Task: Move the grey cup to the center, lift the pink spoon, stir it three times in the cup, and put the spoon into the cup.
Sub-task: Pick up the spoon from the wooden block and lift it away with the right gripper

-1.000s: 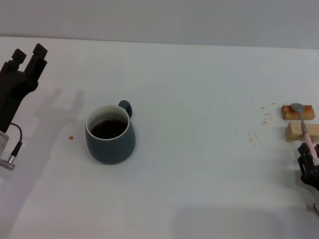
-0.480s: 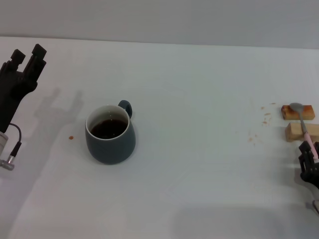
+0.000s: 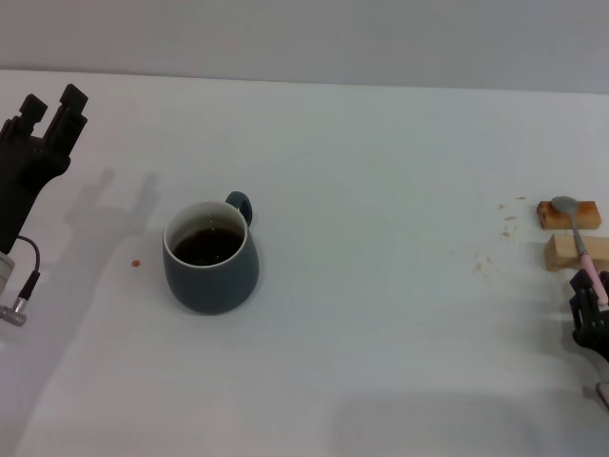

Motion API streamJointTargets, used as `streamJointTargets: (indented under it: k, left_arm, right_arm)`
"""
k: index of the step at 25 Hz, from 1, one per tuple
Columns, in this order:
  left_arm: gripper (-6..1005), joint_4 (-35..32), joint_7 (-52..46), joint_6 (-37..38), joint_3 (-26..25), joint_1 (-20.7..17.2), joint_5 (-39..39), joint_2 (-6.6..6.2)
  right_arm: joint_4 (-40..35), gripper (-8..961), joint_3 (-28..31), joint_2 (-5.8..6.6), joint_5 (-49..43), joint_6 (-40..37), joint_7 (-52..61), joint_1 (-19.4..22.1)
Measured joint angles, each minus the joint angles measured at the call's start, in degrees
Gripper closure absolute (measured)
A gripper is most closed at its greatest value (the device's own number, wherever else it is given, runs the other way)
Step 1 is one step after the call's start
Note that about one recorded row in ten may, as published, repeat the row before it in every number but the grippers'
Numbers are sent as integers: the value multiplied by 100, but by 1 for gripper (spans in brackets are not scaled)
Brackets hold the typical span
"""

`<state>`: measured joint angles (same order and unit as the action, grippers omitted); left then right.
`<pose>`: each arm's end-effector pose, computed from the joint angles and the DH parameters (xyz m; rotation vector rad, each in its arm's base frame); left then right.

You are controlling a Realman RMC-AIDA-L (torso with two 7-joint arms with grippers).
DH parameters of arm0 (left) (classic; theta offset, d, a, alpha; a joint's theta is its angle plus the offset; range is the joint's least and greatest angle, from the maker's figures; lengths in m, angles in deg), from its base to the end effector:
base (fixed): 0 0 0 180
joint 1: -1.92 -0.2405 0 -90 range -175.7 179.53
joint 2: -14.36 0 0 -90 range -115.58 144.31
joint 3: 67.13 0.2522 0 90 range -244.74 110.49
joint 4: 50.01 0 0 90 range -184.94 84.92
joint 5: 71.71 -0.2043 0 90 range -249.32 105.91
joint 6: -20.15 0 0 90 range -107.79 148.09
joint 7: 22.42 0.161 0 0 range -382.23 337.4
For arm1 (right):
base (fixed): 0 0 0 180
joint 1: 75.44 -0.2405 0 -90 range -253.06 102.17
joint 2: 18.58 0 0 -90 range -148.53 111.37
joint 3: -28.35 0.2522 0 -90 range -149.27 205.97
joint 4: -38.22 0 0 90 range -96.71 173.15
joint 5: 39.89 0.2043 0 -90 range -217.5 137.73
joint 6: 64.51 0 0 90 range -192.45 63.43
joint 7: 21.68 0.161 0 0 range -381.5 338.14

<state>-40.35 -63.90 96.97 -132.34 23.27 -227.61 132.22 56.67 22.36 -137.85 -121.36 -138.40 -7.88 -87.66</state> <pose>-0.3059 0.3253 0.0069 -1.5713 -0.8184 -1.1983 0.3569 0.2269 -0.0652 -1.5623 0.9482 0.7285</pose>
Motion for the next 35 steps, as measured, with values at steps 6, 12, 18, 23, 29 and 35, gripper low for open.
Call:
streamJointTargets:
  k: [6,12,18,23,29,35]
  left_arm:
    - [306,0,-1,0,0,-8,-9,0]
    - [306,0,-5,0,0,-9,-11,0]
    - [306,0,-7,0,0,-9,-11,0]
    - [306,0,-8,0,0,-9,-11,0]
    - [305,0,-9,-7,0,-9,-4,0]
    - [306,0,-9,-18,0,-9,9,0]
  right_arm:
    - [-6,722,10,0,0,8,0,0]
    - [-9,738,10,0,0,25,0,0]
    - [-9,749,10,0,0,25,0,0]
    - [-8,752,10,-1,0,26,0,-8]
    - [-8,754,12,-7,0,63,0,-34]
    - [-8,756,47,-9,0,75,0,-44]
